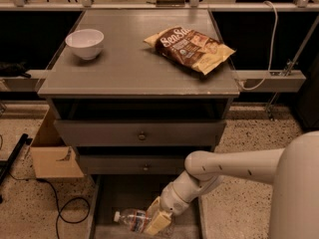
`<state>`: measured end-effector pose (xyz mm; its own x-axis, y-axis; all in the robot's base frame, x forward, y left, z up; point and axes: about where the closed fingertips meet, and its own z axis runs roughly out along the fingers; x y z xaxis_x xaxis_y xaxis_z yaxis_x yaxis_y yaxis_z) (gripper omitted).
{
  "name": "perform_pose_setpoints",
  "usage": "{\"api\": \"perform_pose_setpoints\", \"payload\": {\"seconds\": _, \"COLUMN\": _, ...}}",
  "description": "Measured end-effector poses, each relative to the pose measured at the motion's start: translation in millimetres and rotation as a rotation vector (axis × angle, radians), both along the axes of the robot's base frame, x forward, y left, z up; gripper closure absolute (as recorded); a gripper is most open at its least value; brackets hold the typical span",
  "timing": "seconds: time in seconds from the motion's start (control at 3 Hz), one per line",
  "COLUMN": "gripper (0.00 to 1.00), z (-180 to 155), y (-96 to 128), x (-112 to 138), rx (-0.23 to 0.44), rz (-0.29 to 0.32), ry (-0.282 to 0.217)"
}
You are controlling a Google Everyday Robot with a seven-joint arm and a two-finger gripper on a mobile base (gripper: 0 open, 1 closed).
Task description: Place water bottle into bottom drawer
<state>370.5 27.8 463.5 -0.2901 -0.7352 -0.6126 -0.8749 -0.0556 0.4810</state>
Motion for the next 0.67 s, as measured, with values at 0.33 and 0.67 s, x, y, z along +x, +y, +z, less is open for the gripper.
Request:
{"api": "perform_pose_setpoints", "payload": {"seconds": 0.33, "gripper": 1.0, "z": -11.9, "y": 6.2, "x": -6.8, "rx": 0.001, "rz": -0.016, "ry": -0.045}}
{"api": "perform_pose_setpoints", "payload": {"seconds": 0.67, "gripper": 1.0, "z": -15.8, "y": 8.2, "x": -9.8, "rx": 0.002, "rz": -0.048, "ry": -0.109}}
